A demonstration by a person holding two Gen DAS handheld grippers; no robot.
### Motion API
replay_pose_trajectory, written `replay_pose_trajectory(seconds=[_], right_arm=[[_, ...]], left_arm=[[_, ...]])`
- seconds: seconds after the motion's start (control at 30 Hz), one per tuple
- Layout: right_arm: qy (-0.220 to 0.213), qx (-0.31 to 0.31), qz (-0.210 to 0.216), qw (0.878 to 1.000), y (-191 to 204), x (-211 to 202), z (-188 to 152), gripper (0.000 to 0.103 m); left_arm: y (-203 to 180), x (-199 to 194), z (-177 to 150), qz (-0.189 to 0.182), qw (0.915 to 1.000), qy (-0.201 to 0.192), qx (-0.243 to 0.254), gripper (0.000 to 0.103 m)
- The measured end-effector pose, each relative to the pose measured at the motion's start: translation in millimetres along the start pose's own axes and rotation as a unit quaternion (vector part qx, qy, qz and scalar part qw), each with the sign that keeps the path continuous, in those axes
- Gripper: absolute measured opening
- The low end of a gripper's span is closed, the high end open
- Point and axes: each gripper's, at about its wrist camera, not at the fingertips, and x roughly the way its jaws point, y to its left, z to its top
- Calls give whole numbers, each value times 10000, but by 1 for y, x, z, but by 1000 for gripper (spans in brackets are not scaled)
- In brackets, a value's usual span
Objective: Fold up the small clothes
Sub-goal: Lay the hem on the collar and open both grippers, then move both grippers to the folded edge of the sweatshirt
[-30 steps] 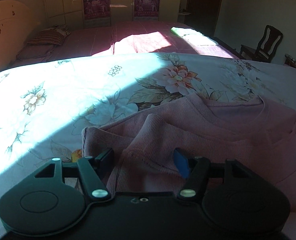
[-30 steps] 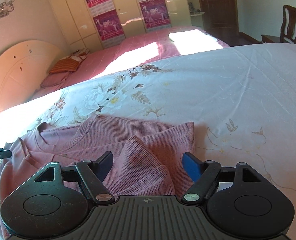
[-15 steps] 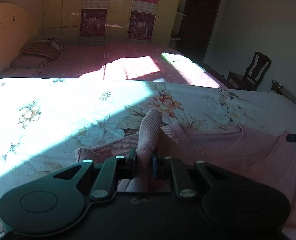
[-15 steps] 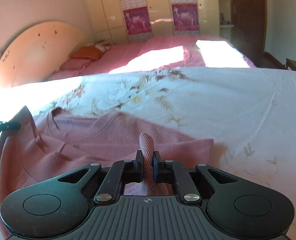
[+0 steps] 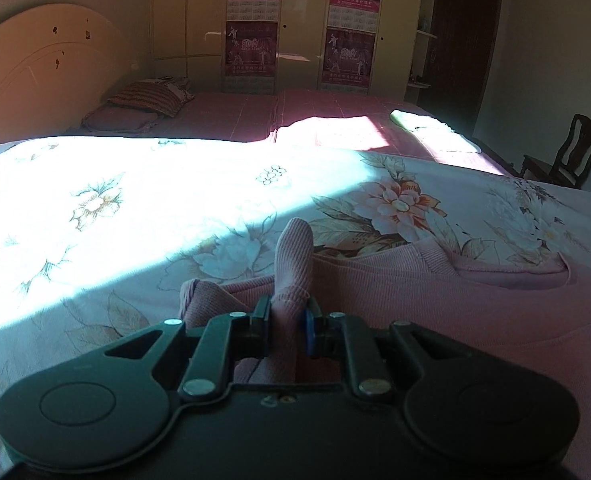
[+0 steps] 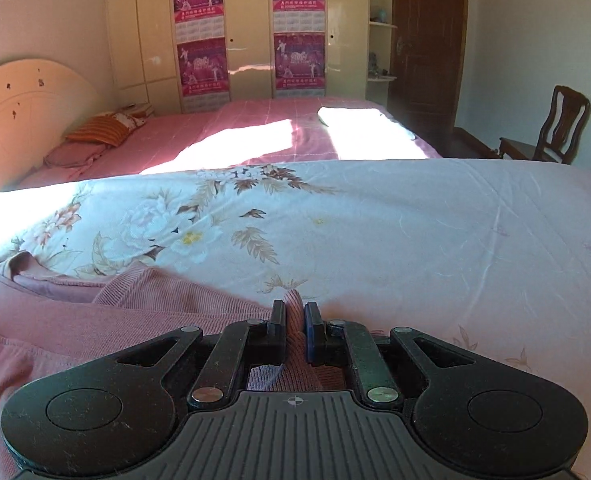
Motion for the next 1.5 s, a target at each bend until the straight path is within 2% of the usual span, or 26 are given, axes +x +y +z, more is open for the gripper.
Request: replay_pose_trajectory(seconds=[0.07,0.1,0.13,0.17,0.2,0.23,0.27,0.3,0.33,0.4,0.5,0.63,0.7,0.77,0.83,0.93,1.03,1.13,1.2,1.3,1.37,1.4,1.5], right_arm=[[8,-8,-188,9998,-1,7,-4,9],[100,-80,-274,9995,1,12,-7,9],[88,-146,-284,9995,1,11,-8,10],[79,-145,-273,9995,0,7,-5,14],[46,-74,-251,9996,-3,2,-3,20],[-32,17,-247,9997,-6,-8,0,37],[-112,71,-244,9996,-9,-14,2,44],[-203,114,-229,9995,-11,-25,4,51],[-198,142,-174,9996,-12,-33,6,51],[-176,170,57,9997,-10,-48,5,51],[-113,-86,313,9994,8,-65,-4,51],[143,-358,692,9969,46,-71,-25,51],[241,-486,746,9957,59,-69,-34,51],[380,-727,588,9949,68,-62,-46,51],[514,-785,255,9953,59,-52,-57,51],[517,-388,157,9978,31,-51,-59,51],[522,-413,-61,9978,23,-53,-62,51],[550,-334,-120,9979,19,-57,-63,51],[580,-322,-172,9977,23,-63,-60,51],[362,-222,118,9990,35,-85,-58,51],[237,-323,297,9988,50,-96,-57,51],[199,-359,440,9982,60,-100,-57,51],[153,-564,676,9960,87,-107,-62,51]], left_arm=[[-3,3,-1,226,9996,14,155,34],[-4,2,-2,267,9994,50,228,36],[-1,-1,-1,307,9992,57,245,46],[1,-5,0,320,9992,71,214,55],[5,-10,0,281,9994,70,169,56],[9,-17,-1,283,9995,51,152,57],[12,-24,-2,325,9994,0,150,65],[15,-33,-4,354,9993,-77,133,68],[18,-43,-6,352,9992,-173,76,70],[22,-62,-11,227,9994,-254,-34,70],[10,-79,-17,-34,9997,-227,108,70],[-20,-83,-32,-473,9985,37,286,70],[-26,-76,-45,-389,9985,213,326,70],[-22,-66,-56,-193,9984,425,323,70],[-10,-67,-63,-96,9991,341,224,70],[-1,-74,-67,-55,9992,326,207,70],[11,-82,-73,-66,9996,264,-86,70],[15,-90,-76,164,9992,226,-280,47],[19,-96,-78,154,9990,237,-349,46],[11,-103,-77,277,9991,298,-130,47],[9,-113,-74,93,9990,259,-340,49],[4,-119,-73,-5,9994,174,-295,49],[-12,-125,-73,-123,9999,77,-36,60]])
